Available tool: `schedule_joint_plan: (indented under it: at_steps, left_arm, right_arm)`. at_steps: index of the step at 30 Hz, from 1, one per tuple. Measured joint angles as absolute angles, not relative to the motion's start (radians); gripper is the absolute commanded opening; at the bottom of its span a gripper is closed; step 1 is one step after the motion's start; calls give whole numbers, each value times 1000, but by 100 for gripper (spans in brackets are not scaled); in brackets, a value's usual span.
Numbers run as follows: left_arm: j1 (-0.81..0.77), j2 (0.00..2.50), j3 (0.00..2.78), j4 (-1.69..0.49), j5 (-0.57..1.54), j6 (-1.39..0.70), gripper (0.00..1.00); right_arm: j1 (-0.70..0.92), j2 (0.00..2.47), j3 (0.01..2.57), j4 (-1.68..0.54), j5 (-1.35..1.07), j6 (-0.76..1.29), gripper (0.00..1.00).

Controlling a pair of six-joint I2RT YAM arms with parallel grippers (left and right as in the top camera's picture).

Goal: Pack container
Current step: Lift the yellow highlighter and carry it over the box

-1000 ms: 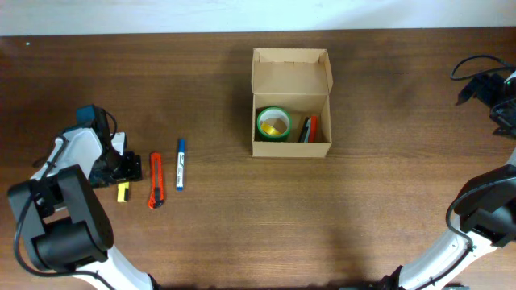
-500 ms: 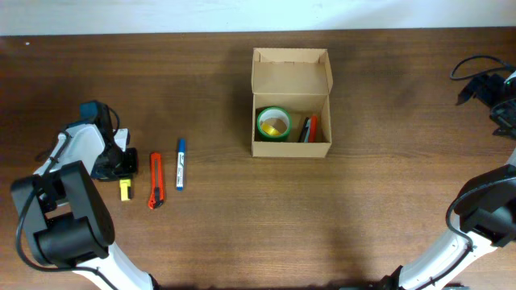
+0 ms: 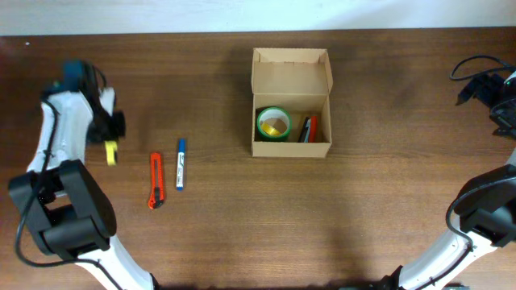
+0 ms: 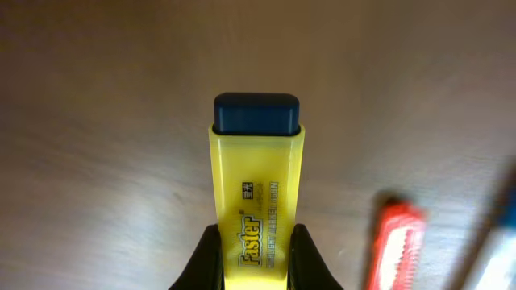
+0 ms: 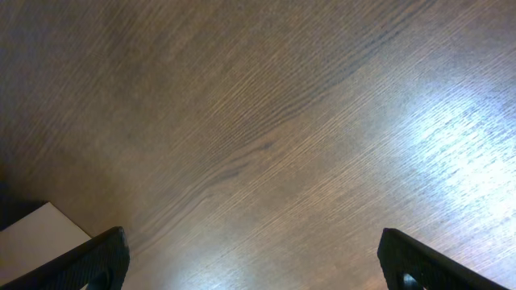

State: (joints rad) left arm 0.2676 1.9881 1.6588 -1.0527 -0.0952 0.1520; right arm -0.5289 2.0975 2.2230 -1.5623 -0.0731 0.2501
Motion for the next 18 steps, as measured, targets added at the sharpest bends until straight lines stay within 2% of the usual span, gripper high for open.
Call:
schedule_joint_plan:
  at_steps: [10,18]
  left_arm:
    - [202,1988,2144,-1073,105,238,1]
    - [23,1988,2287,-945,236,332,2]
  right_arm:
    - [-529,2098,2223,-1558,-73,250,99]
    - [-529,2098,2223,-1555,-73,250,99]
